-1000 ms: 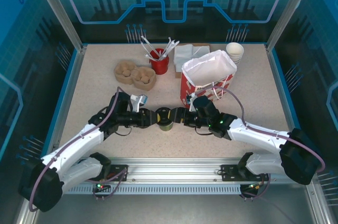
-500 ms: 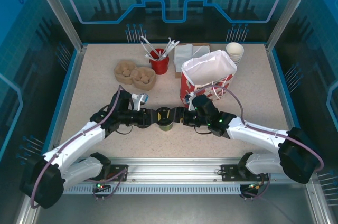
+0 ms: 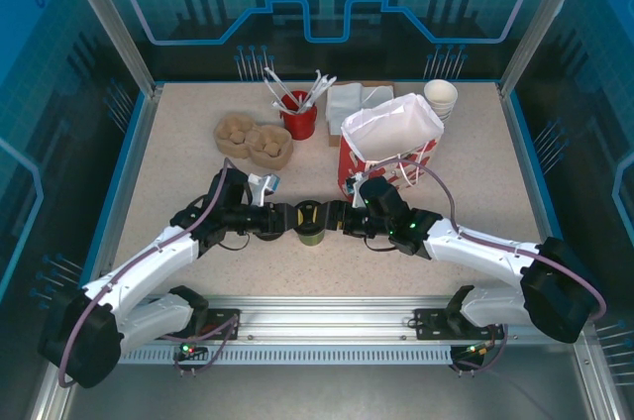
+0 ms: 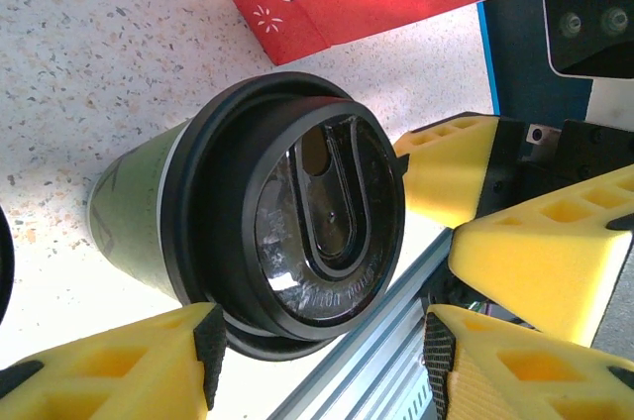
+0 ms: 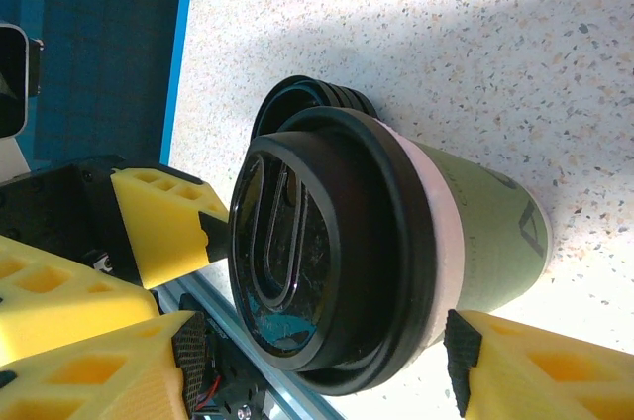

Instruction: Pack the takeout coffee

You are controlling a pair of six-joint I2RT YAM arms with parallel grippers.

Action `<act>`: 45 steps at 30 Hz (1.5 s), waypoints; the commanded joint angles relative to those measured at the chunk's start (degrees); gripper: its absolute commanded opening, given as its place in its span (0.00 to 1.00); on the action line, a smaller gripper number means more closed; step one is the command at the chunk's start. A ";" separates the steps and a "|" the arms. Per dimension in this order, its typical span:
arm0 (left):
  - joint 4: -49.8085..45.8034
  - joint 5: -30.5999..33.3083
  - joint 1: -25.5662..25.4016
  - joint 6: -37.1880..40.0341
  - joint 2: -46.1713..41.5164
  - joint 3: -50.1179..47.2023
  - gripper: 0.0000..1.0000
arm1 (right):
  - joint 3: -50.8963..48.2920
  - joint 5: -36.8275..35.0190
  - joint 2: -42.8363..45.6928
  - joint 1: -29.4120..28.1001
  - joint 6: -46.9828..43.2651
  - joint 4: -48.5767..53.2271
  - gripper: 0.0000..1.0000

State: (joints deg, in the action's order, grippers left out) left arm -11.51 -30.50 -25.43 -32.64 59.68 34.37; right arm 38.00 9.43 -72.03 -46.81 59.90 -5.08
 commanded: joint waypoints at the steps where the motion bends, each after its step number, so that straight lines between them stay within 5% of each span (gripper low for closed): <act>1: 0.07 -1.75 0.45 0.58 0.39 2.30 0.58 | 1.69 -0.02 -0.55 0.66 -1.21 1.10 0.67; 17: -9.01 10.08 0.57 6.33 1.05 6.80 0.58 | 6.03 -2.64 -3.35 0.67 -3.81 7.98 0.64; 45: -5.31 5.37 0.60 6.59 11.26 6.84 0.53 | 8.14 -5.30 -6.75 0.78 -4.37 13.05 0.51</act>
State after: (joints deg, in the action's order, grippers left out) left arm -17.30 -23.90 -25.32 -26.85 69.95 41.04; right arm 44.62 5.93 -77.67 -46.44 56.05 4.91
